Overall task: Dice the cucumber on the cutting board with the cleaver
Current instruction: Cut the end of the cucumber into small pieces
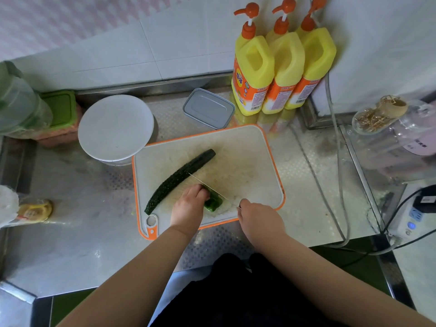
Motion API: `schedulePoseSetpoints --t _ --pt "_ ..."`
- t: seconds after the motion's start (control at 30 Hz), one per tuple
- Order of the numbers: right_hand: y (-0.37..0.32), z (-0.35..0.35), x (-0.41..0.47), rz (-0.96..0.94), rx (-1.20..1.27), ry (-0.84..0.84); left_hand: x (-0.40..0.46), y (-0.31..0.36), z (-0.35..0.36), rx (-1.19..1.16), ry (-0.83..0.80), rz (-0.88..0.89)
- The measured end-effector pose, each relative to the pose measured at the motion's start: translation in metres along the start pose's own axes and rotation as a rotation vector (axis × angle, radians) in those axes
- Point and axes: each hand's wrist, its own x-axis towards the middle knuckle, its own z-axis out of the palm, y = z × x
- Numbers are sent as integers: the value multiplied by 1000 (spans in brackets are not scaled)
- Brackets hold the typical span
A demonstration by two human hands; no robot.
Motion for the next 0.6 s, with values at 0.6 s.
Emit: schedulePoseSetpoints --t 0.6 --pt "-2 -11 -6 27 134 -56 -1 -5 4 -50 63 81"
